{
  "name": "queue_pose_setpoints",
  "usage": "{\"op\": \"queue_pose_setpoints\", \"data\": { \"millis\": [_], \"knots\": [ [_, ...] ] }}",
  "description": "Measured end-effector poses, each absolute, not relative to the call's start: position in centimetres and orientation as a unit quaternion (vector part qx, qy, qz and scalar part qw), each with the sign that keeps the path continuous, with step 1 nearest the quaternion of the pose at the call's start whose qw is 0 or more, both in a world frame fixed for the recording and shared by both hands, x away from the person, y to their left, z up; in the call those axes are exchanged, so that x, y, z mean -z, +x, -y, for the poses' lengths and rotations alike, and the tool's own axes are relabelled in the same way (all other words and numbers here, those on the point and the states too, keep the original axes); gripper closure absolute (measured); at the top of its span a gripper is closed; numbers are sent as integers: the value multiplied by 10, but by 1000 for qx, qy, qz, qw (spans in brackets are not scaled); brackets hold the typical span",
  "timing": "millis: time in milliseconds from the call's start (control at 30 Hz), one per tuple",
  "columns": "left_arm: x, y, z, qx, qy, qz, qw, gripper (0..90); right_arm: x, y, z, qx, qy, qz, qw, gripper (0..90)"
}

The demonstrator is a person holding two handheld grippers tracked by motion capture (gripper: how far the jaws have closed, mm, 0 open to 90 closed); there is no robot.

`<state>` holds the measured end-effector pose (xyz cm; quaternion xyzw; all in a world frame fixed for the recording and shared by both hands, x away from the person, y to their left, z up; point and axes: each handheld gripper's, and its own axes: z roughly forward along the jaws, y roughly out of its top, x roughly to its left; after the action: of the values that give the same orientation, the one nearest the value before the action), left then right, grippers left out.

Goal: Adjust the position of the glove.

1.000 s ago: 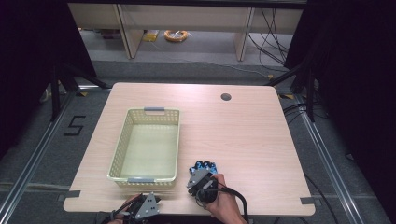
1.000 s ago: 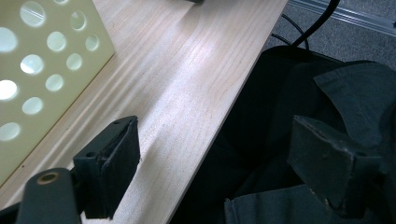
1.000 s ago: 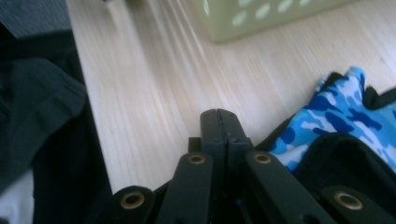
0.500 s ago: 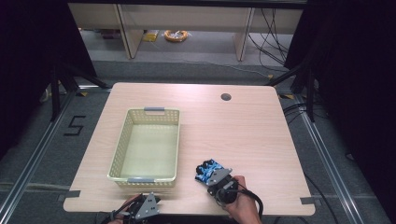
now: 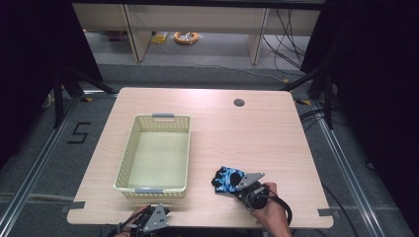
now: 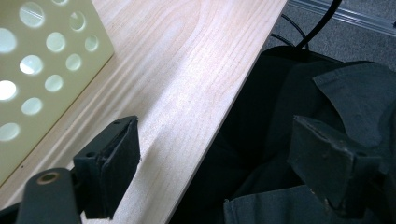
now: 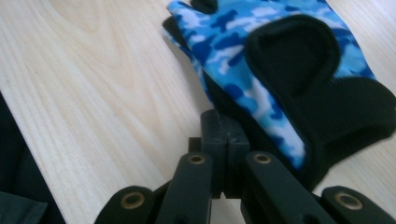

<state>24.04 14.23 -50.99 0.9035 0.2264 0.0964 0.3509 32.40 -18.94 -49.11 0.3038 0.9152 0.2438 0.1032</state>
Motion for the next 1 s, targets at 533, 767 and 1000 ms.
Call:
{"op": "queue_pose_setpoints", "data": {
  "millis": [533, 767, 1000],
  "knots": [
    [511, 241, -141, -95, 904, -227, 350, 166, 483, 325, 229, -276, 336, -895, 100, 883],
    [510, 241, -141, -98, 905, -220, 350, 166, 473, 324, 262, -359, 472, -799, 101, 690],
    [512, 241, -140, -93, 902, -229, 355, 166, 479, 339, 262, -384, 527, -755, 73, 632]
  ]
}}
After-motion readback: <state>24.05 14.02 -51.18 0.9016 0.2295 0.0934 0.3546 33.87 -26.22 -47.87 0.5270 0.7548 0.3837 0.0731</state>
